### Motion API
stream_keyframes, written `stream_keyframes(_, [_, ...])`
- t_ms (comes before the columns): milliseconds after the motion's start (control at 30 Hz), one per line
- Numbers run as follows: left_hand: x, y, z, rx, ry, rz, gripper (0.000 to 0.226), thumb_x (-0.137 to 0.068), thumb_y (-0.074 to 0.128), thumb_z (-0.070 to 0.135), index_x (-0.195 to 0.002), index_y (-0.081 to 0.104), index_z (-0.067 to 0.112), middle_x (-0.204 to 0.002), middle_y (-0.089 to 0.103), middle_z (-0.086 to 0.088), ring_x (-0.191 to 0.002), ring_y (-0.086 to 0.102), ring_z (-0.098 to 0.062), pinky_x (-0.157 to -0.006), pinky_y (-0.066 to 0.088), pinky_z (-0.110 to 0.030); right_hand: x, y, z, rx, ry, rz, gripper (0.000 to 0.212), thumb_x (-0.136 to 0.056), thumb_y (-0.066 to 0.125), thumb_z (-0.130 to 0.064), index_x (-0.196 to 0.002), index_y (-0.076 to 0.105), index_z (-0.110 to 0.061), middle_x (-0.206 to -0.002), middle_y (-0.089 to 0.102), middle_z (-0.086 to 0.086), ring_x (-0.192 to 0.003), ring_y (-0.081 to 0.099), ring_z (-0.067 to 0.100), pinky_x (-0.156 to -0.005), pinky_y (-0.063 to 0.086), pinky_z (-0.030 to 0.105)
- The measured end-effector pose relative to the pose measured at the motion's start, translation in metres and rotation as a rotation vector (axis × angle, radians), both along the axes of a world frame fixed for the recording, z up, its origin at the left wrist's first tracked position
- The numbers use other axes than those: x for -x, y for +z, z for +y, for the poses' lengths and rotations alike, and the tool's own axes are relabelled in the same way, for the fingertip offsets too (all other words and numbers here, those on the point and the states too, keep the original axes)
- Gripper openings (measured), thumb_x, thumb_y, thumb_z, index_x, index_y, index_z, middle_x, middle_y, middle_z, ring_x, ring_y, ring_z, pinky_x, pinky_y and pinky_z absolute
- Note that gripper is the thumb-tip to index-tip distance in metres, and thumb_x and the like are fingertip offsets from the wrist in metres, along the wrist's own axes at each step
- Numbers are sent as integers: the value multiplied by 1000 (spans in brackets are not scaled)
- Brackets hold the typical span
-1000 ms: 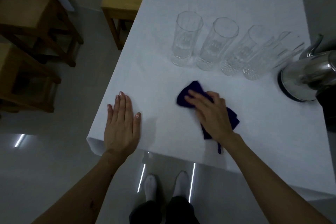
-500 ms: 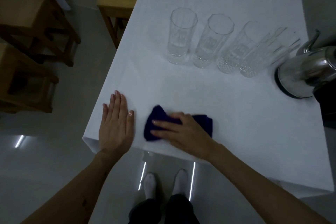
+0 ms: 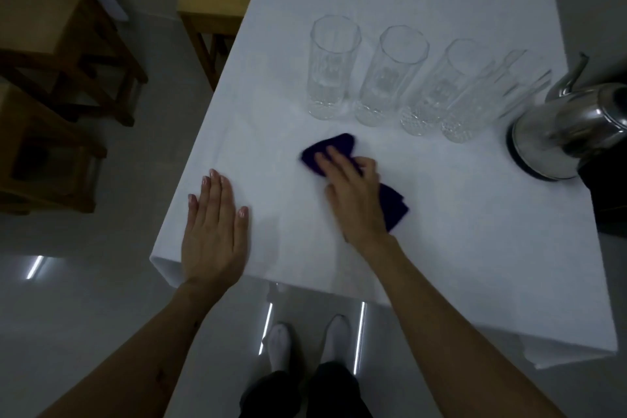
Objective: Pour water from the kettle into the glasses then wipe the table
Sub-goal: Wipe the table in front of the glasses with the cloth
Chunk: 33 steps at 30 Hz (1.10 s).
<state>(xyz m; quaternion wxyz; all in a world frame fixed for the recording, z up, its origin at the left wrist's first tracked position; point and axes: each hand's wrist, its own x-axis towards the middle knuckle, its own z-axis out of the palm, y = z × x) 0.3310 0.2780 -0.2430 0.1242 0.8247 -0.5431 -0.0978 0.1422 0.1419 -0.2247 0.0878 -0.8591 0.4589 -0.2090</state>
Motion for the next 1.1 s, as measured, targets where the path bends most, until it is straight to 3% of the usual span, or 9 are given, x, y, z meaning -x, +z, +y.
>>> stream_keyframes(167, [-2,3,2,4,-11,43,59,-102,11,39,-153,1,12,-162,-6,0,-149,-9,-9,-121,-8,-30,27,-10,55,78,494,60,40,-92,57,-6,-129,68,-11,-138,63,9,-110,54,33,-88,49,45])
stream_keyframes(267, [-1,4,2,4,-8,33,61,-101,10,40,-153,2,10,-162,-3,-2,-150,-7,-11,-122,-5,-33,75,-4,52,147,499,36,32,-97,57,-8,-127,69,-7,-136,63,11,-117,51,27,-96,41,39])
stream_keyframes(333, [-1,4,2,6,-6,34,61,-101,10,40,-153,2,9,-162,-3,-3,-150,-6,-12,-122,-5,-33,104,2,41,100,168,-72,38,-95,51,-1,-132,63,-3,-135,63,14,-117,53,34,-98,40,37])
stream_keyframes(400, [-1,3,2,5,-5,31,61,-101,11,40,-153,2,9,-162,-3,-3,-150,-6,-12,-122,-5,-34,132,5,22,21,-337,-184,50,-90,47,5,-138,56,-2,-126,63,18,-106,49,40,-95,34,27])
stream_keyframes(500, [0,3,2,13,3,24,61,-101,12,39,-153,5,7,-162,0,-4,-150,-5,-14,-122,-4,-35,157,3,-13,-47,-906,-119,51,-95,43,3,-146,44,0,-145,48,26,-115,43,51,-98,32,43])
stream_keyframes(633, [2,4,1,16,12,26,62,-101,9,41,-153,6,7,-162,0,-5,-150,-4,-15,-122,-2,-36,132,-3,-37,-208,-1094,52,53,-102,40,-8,-153,30,0,-158,29,26,-135,27,55,-97,31,53])
stream_keyframes(733, [2,3,2,16,16,22,63,-101,8,42,-153,6,7,-163,0,-5,-150,-4,-14,-122,-4,-34,84,-3,-39,-209,-1008,67,55,-99,45,-10,-152,34,-2,-157,32,24,-132,32,52,-93,33,52])
stream_keyframes(933, [2,4,1,30,25,33,63,-101,9,43,-153,8,8,-162,1,-3,-150,-4,-13,-122,-4,-32,-38,2,-14,-175,-573,113,59,-81,67,-4,-139,54,0,-141,55,22,-109,54,51,-78,46,50])
stream_keyframes(1100, [-1,1,2,14,14,41,61,-101,9,42,-154,3,11,-163,-3,-2,-149,-8,-10,-121,-6,-31,-85,7,16,-134,107,166,62,-85,63,-1,-145,49,-5,-149,51,15,-114,50,45,-83,47,51])
